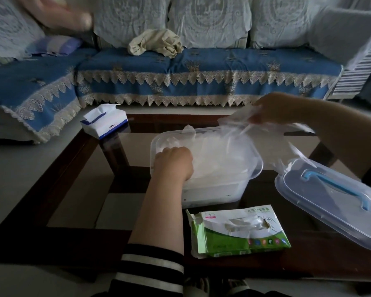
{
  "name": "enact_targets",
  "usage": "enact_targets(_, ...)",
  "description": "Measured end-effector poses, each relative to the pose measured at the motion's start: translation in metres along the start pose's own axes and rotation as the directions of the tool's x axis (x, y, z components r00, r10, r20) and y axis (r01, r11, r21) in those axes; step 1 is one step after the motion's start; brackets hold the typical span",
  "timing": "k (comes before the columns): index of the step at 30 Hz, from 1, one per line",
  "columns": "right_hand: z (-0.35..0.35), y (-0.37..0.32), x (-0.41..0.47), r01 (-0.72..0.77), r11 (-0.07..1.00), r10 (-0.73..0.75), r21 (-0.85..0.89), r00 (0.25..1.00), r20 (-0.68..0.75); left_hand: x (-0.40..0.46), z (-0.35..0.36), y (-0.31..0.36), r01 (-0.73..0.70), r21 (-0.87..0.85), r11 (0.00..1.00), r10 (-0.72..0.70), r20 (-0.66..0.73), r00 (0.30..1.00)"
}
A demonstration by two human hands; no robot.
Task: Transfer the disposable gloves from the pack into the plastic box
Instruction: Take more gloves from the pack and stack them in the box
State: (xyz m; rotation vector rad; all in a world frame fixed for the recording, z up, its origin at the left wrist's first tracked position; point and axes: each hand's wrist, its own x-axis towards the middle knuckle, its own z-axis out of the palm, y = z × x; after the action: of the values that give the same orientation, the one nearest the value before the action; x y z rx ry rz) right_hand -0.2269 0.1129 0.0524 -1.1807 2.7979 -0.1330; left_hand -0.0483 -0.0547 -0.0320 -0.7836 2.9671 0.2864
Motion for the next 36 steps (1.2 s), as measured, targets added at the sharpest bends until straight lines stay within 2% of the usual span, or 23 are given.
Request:
enact_targets(1, -0.006, 0.006, -0.004, -0.016, 0.996, 0.018, 0.088, 1.0, -0.024, 0.0, 0.0, 0.0, -0.006, -0.006, 1.0, 0.006, -0.006, 1.0)
enact_targets(3, -0.02, 0.012, -0.017, -0.013, 0.908, 0.04, 0.419, 0.998, -0.054, -0.001, 0.0, 0.0, -0.019, -0.03, 0.999, 0.019, -0.016, 1.0)
enact_targets(4, -0.028, 0.014, -0.023, -0.008, 0.815, 0.045, 0.579, 0.998, -0.049, -0.002, 0.0, 0.0, -0.021, -0.043, 0.999, 0.021, -0.019, 1.0)
enact_targets(6, -0.042, 0.011, -0.033, 0.018, 0.534, 0.039, 0.845, 0.998, -0.046, -0.003, 0.001, 0.0, -0.022, -0.073, 0.997, 0.02, -0.029, 0.999)
enact_targets(8, -0.051, 0.004, -0.036, 0.079, 0.256, -0.064, 0.963, 0.996, -0.064, -0.003, 0.0, 0.001, -0.013, -0.115, 0.993, 0.007, -0.046, 0.999)
enact_targets(10, -0.049, -0.007, -0.029, 0.12, 0.151, -0.151, 0.981, 0.984, -0.097, -0.003, -0.001, 0.001, -0.012, -0.151, 0.988, 0.004, -0.053, 0.999)
enact_targets(12, -0.038, -0.025, -0.021, 0.104, 0.18, -0.185, 0.978, 0.98, -0.07, -0.004, -0.001, 0.001, -0.033, -0.169, 0.985, 0.024, -0.052, 0.998)
enact_targets(17, 0.004, -0.064, 0.006, 0.021, 0.44, -0.151, 0.898, 0.987, 0.051, -0.005, -0.003, 0.0, -0.076, -0.122, 0.99, 0.076, -0.007, 0.997)
enact_targets(19, 0.018, -0.077, 0.015, 0.053, 0.653, -0.14, 0.755, 0.989, 0.051, -0.004, -0.005, 0.001, -0.068, -0.107, 0.992, 0.073, 0.043, 0.996)
enact_targets(20, 0.024, -0.083, 0.02, 0.071, 0.696, -0.135, 0.714, 0.99, 0.033, -0.004, -0.006, 0.001, -0.062, -0.108, 0.992, 0.07, 0.069, 0.995)
enact_targets(22, 0.039, -0.093, 0.03, 0.008, 0.746, -0.121, 0.666, 0.985, 0.124, -0.003, -0.007, 0.001, -0.021, -0.138, 0.99, 0.035, 0.1, 0.994)
enact_targets(24, 0.052, -0.101, 0.031, -0.007, 0.846, -0.078, 0.534, 0.988, 0.136, -0.003, -0.008, -0.001, 0.042, -0.198, 0.979, -0.026, 0.081, 0.996)
enact_targets(27, 0.068, -0.1, 0.035, 0.038, 0.918, -0.07, 0.395, 0.995, 0.066, -0.007, -0.012, -0.001, 0.076, -0.283, 0.956, -0.061, 0.064, 0.996)
enact_targets(30, 0.077, -0.098, 0.028, 0.023, 0.945, -0.042, 0.327, 0.998, 0.053, -0.014, -0.023, -0.005, 0.059, -0.235, 0.97, -0.046, 0.062, 0.997)
enact_targets(32, 0.086, -0.096, 0.027, 0.075, 0.973, -0.09, 0.217, 0.994, 0.061, -0.016, -0.034, -0.01, 0.057, -0.221, 0.974, -0.061, -0.012, 0.998)
enact_targets(34, 0.086, -0.098, 0.026, -0.014, 0.974, 0.001, 0.228, 0.998, 0.058, -0.018, -0.045, -0.017, 0.094, -0.228, 0.969, -0.121, -0.104, 0.987)
enact_targets(36, 0.091, -0.097, 0.032, 0.055, 0.995, -0.059, 0.082, 0.997, 0.049, -0.021, -0.052, -0.023, 0.129, -0.266, 0.955, -0.202, -0.265, 0.943)
